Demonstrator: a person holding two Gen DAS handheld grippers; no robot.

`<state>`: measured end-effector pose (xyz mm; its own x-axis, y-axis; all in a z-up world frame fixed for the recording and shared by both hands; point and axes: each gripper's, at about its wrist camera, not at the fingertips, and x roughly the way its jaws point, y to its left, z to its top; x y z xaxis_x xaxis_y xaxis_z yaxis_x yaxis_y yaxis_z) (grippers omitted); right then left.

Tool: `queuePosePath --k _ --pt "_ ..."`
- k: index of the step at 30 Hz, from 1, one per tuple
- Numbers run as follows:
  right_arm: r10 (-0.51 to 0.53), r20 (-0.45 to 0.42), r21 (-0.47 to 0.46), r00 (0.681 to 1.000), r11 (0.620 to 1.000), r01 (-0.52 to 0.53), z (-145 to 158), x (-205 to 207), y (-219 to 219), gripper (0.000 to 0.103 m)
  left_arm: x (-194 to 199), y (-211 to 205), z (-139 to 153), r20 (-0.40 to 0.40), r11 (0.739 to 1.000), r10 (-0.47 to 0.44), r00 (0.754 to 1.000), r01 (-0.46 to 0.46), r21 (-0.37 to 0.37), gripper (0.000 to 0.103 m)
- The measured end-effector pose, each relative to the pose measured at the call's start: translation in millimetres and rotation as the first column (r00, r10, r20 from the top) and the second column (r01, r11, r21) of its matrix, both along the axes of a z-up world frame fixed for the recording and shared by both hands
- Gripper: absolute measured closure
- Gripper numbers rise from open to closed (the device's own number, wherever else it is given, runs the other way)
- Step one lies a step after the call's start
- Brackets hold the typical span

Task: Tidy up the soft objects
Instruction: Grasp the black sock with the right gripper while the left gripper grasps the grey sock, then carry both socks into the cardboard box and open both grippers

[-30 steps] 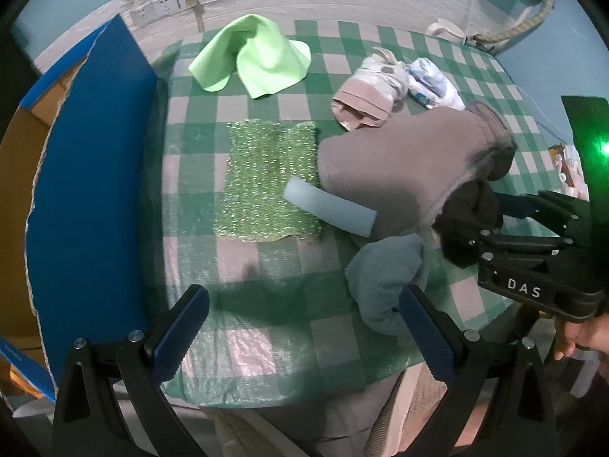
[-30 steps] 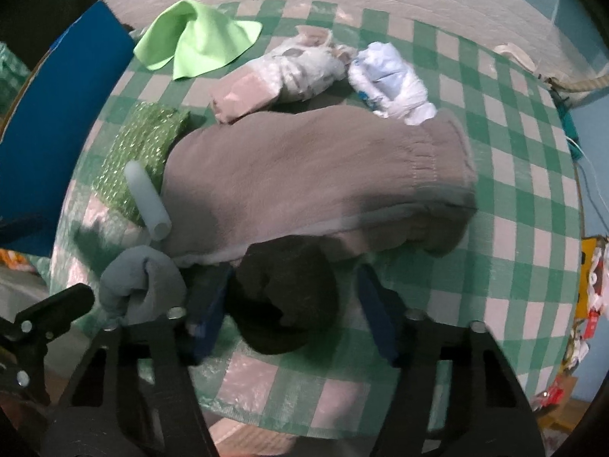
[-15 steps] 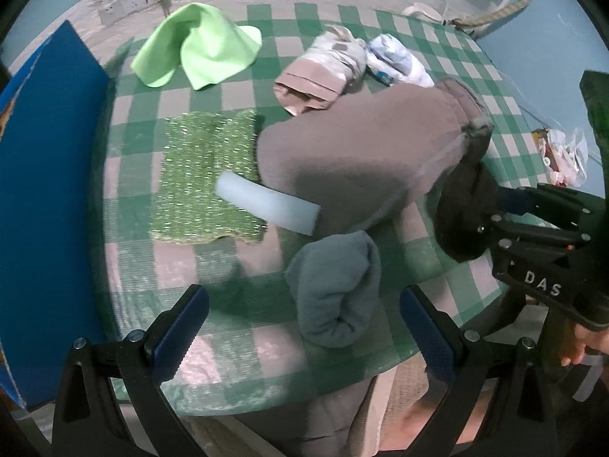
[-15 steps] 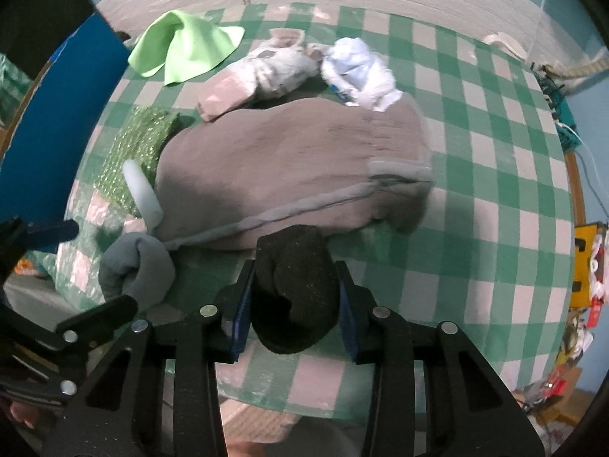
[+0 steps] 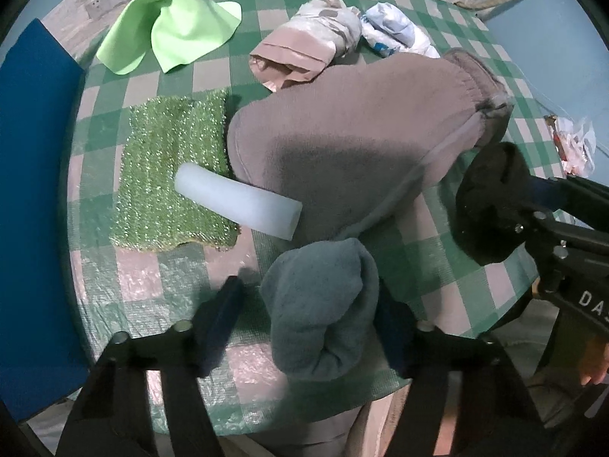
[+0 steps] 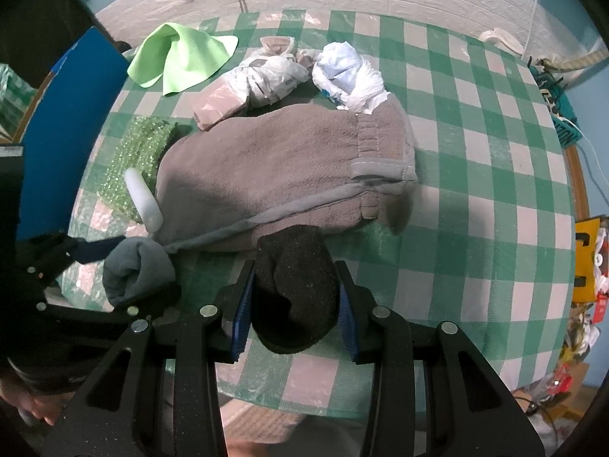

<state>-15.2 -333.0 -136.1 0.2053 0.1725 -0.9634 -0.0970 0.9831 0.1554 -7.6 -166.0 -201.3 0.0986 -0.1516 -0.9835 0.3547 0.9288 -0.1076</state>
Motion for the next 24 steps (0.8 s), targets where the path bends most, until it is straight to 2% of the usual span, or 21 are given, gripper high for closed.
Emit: queuePosePath --k 4,6,11,18,24 --pt "0.002 0.009 -0.003 1.0 1.0 -0.002 3.9 -1.6 -0.4 0.065 -3.3 -2.8 -0.3 0.022 1.0 -0.009 1.0 0.01 -0.008 0.068" --pt "0.005 0.017 -0.004 1.0 1.0 -0.005 6.9 -1.7 0.9 0.065 -5.1 -4.2 1.4 0.027 1.0 -0.017 0.999 0.018 -0.013 0.071" --pt "0.015 0.034 0.002 0.999 1.0 -0.015 17.1 -0.7 4.6 0.065 -6.0 -4.3 12.9 0.08 1.0 -0.026 0.996 0.027 -0.007 0.073" --pt "0.039 0.075 0.007 0.996 0.999 -0.04 35.1 4.4 15.2 0.065 -3.5 20.9 41.6 0.13 1.0 -0.003 0.992 0.007 -0.03 0.073" --pt "0.06 0.108 0.019 0.992 0.998 -0.062 48.0 6.2 21.7 0.065 -2.4 39.6 60.9 0.186 0.999 0.035 0.982 -0.034 -0.008 0.073"
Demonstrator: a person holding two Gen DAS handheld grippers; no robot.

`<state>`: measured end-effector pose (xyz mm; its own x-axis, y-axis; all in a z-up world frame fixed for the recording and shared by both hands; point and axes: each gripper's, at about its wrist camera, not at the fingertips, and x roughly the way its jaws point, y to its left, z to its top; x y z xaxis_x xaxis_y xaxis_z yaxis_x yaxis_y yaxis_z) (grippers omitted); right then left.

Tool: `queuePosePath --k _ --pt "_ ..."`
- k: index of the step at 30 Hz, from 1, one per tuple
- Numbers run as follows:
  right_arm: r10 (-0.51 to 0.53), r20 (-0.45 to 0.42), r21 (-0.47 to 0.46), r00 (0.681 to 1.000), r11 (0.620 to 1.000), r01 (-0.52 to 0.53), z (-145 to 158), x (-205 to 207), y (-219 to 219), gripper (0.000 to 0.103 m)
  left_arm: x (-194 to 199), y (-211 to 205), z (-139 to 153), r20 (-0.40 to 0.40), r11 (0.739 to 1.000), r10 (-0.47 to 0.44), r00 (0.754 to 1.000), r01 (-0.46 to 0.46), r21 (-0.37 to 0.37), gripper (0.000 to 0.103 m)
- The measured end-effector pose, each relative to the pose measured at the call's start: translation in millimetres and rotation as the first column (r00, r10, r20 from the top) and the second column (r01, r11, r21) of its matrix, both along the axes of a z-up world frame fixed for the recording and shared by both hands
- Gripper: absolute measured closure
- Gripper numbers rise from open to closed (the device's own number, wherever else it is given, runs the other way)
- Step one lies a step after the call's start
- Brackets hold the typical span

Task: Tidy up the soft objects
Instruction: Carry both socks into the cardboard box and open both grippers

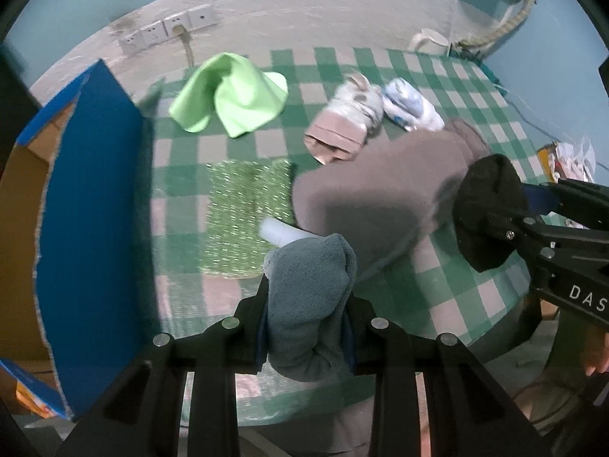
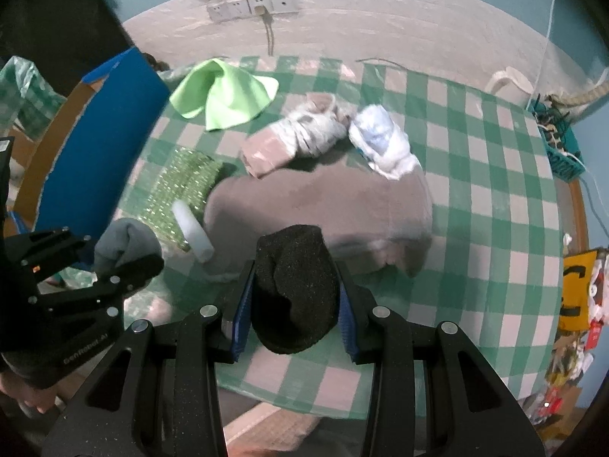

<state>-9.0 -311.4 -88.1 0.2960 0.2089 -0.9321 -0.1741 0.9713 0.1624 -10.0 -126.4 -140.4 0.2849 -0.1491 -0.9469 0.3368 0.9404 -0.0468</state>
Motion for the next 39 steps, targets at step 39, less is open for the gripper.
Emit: queuePosePath --k 39 --pt "0.29 0.151 0.082 0.945 0.949 -0.304 85.0 58.6 174.8 0.065 12.2 150.2 87.8 0.226 0.963 0.263 0.938 -0.269 -0.004 0.073"
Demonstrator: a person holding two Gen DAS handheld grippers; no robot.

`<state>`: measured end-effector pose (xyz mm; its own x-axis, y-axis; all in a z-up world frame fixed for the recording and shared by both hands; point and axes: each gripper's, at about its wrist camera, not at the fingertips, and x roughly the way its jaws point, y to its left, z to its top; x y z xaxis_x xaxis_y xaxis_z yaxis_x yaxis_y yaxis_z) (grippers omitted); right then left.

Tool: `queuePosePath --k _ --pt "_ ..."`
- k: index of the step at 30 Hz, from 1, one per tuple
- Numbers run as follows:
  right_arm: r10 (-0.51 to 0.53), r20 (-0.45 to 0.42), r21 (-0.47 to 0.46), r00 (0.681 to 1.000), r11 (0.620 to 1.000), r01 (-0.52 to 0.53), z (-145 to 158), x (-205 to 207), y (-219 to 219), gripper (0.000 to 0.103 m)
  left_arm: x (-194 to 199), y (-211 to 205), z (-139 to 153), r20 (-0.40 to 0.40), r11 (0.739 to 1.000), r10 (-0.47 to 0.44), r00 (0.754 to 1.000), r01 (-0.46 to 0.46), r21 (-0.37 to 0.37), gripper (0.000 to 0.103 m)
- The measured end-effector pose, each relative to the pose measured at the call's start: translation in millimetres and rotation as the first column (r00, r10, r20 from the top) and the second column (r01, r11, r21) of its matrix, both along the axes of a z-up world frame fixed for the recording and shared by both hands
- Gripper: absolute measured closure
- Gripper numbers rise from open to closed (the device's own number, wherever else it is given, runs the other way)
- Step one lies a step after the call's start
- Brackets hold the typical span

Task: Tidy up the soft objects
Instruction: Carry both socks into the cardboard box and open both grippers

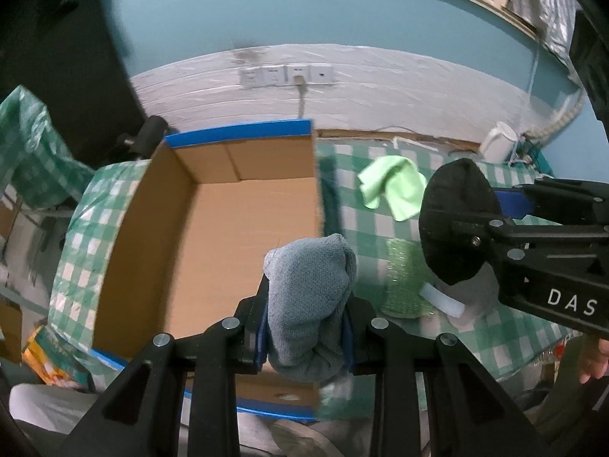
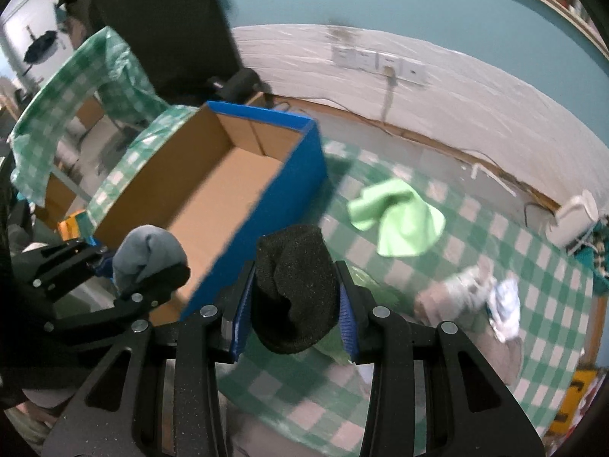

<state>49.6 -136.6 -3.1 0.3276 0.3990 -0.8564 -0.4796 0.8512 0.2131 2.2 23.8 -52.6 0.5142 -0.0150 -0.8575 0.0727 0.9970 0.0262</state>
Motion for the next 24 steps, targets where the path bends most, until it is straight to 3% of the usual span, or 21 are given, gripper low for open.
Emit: queuePosePath --k 21,24 --pt "0.145 -0.026 0.012 0.989 0.989 -0.145 -1.3 17.3 106.8 0.065 7.5 97.6 -23.8 -0.052 0.981 0.193 0.98 -0.194 -0.007 0.073" --pt "0.159 -0.044 0.007 0.986 0.987 -0.159 -7.4 18.5 117.9 0.062 8.7 104.8 -32.6 -0.081 0.977 0.213 0.974 -0.214 -0.004 0.066"
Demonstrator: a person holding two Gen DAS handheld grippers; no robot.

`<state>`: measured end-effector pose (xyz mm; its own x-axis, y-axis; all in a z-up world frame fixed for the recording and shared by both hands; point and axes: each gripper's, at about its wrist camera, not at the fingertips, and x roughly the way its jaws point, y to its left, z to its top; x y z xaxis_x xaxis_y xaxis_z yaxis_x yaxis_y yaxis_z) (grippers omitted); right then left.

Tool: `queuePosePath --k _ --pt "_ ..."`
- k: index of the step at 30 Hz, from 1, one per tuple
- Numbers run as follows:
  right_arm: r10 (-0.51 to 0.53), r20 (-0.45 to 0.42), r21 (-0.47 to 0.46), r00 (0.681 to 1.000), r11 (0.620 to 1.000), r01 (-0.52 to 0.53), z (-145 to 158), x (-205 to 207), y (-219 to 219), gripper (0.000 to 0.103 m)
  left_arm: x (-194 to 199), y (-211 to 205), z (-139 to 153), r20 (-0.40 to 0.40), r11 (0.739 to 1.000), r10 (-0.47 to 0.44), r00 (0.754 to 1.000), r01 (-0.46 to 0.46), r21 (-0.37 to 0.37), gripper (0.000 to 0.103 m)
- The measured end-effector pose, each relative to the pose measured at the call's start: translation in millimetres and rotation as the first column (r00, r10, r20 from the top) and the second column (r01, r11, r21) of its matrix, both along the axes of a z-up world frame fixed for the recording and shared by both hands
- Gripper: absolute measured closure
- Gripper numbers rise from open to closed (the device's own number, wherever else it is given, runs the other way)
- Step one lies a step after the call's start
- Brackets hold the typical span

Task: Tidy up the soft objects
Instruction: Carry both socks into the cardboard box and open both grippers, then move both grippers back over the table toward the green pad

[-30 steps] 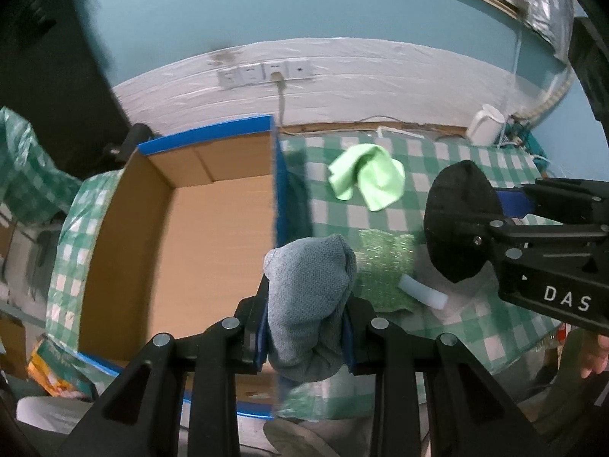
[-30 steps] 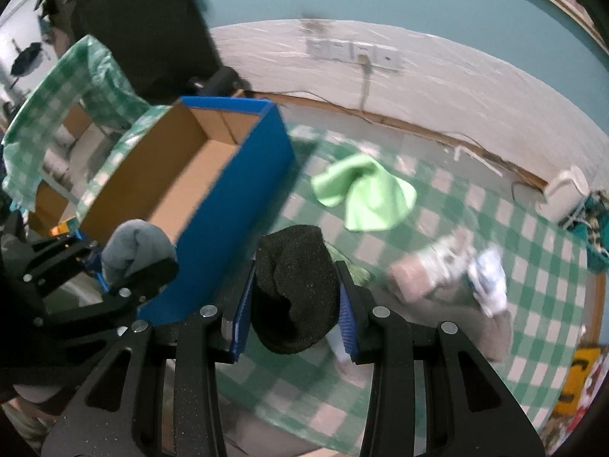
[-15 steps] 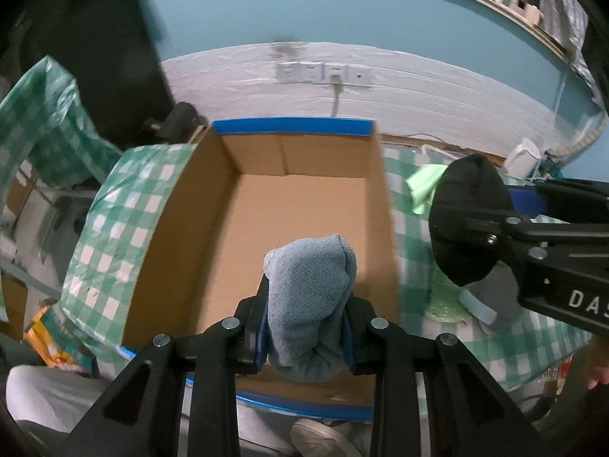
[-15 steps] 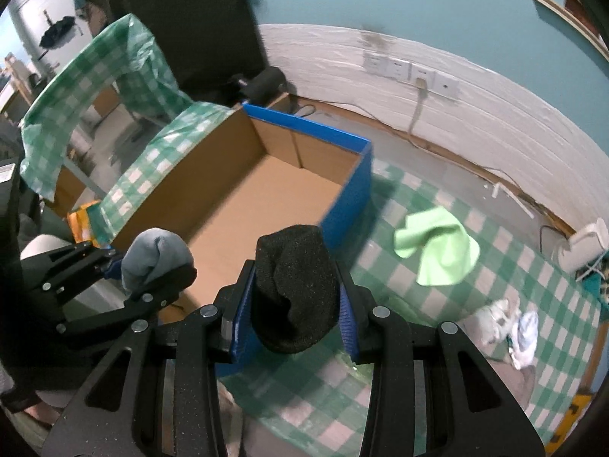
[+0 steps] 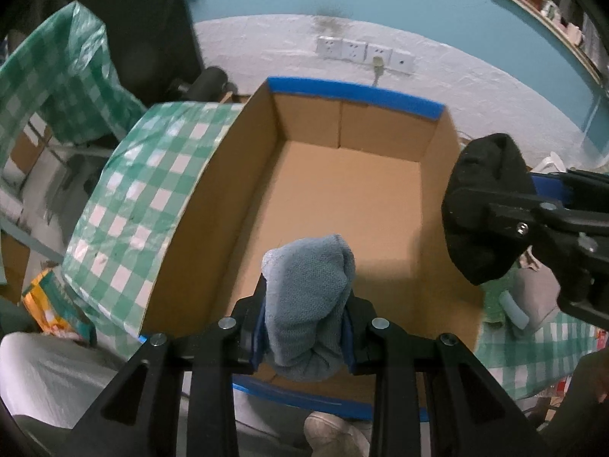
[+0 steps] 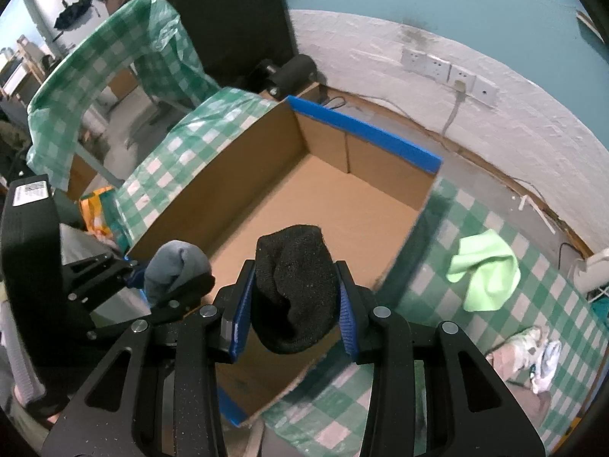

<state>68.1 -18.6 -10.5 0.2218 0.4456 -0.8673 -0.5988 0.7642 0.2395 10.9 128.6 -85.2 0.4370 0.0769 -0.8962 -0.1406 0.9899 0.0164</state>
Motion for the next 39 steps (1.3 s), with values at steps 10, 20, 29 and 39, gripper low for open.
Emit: queuePosePath --k 10,20,29,39 --pt "-0.012 0.009 -0.022 1.0 1.0 0.013 -6.9 1.0 3.7 0.038 -1.6 8.3 1.2 0.013 1.0 0.03 0.999 -0.03 0.002 0.032" --pt "-0.078 0.033 -0.006 0.996 0.997 0.078 3.8 2.2 -33.8 0.038 0.3 -5.1 3.8 0.017 1.0 -0.007 1.0 0.007 -0.017 0.029" --pt "-0.149 0.036 -0.01 0.988 0.989 0.15 5.2 2.7 -80.0 0.038 1.6 -37.9 13.3 0.043 0.996 -0.077 0.996 0.079 -0.043 0.029" --pt "-0.235 0.03 -0.027 0.972 0.972 0.235 -5.1 -3.4 -139.1 0.038 1.5 -91.4 18.4 0.051 0.98 -0.194 0.98 0.196 -0.045 0.028"
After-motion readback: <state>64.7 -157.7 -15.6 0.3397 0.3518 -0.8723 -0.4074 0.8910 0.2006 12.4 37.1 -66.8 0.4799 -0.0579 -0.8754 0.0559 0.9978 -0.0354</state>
